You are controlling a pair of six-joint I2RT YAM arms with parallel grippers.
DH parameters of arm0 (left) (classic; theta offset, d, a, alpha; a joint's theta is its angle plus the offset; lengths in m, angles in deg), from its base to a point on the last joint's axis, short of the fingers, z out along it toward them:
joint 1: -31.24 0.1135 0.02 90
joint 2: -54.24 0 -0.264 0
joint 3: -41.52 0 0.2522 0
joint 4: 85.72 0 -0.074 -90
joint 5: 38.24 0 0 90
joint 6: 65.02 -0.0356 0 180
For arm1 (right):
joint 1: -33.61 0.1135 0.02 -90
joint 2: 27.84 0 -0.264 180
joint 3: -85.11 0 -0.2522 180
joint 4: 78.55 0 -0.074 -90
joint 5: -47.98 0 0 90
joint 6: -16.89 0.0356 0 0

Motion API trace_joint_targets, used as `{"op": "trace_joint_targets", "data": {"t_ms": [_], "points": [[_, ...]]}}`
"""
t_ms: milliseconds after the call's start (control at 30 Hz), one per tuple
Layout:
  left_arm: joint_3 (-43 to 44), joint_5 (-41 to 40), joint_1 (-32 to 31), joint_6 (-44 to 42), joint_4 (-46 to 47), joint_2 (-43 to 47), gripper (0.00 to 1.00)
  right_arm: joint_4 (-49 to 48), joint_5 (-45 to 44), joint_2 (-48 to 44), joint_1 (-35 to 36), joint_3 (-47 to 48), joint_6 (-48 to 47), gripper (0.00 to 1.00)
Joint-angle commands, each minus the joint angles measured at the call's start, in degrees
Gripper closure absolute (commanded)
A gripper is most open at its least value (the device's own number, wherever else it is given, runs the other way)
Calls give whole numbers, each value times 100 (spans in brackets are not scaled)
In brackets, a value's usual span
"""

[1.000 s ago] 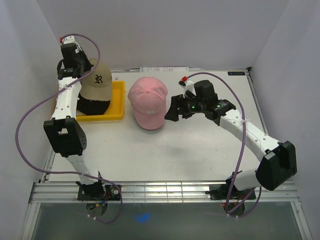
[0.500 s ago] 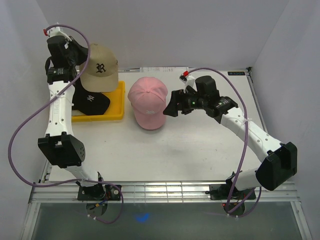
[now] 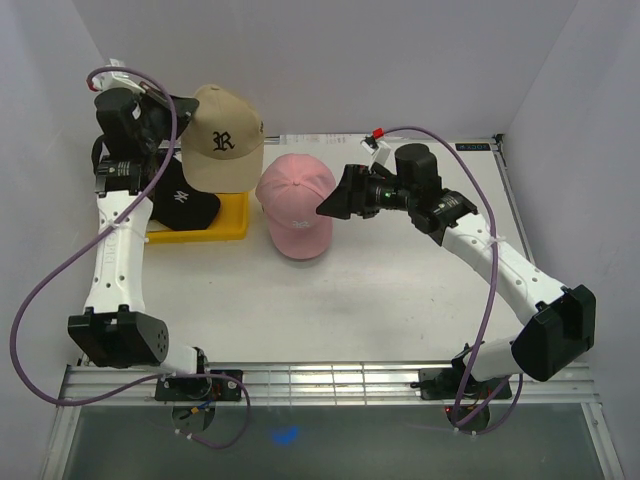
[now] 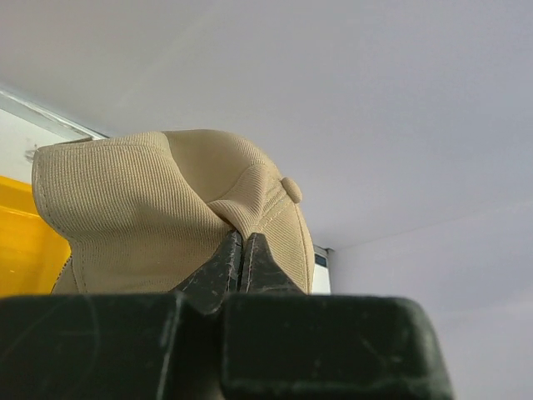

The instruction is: Stack the hats

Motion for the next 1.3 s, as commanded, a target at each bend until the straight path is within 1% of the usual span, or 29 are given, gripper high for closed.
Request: {"op": "trace_joint_targets", "data": {"t_ms": [0, 33, 100, 167, 300, 400, 500, 567, 700, 933, 1067, 1267], "points": [[-239, 19, -321, 530, 434, 481, 100, -953, 315, -53, -19, -17, 780, 10], [-301, -42, -348, 591, 469, 526, 100, -1094, 341, -45, -19, -69, 903, 10], [-476, -174, -698, 759, 574, 605, 100, -1576, 411, -27, -19, -254, 1316, 10], [-591, -393, -918, 908, 688, 719, 100, -2102, 456, -27, -19, -421, 1598, 10], [-811, -667, -1253, 1066, 829, 869, 100, -2781, 429, -27, -19, -842, 2282, 10], [-881, -834, -1481, 1128, 891, 913, 100, -3351, 342, -62, -19, -1141, 2600, 10], [-899, -965, -1710, 1146, 926, 913, 100, -3608, 254, -62, -19, -1300, 2864, 10], [-934, -1027, -1833, 1128, 926, 913, 100, -4003, 184, -114, -19, -1510, 3110, 10], [-1110, -1098, -2000, 1190, 1031, 965, 100, -4154, 34, -115, -10, -1529, 3207, 10], [-1101, -1115, -2281, 1155, 1049, 895, 100, -4496, -89, 105, -10, -1502, 3488, 10], [-1136, -1115, -2361, 1181, 1076, 913, 100, -4628, -63, 315, -10, -1432, 3664, 10], [-1154, -1115, -2413, 1120, 1067, 904, 100, -5049, -89, 448, -10, -1573, 3919, 8]]}}
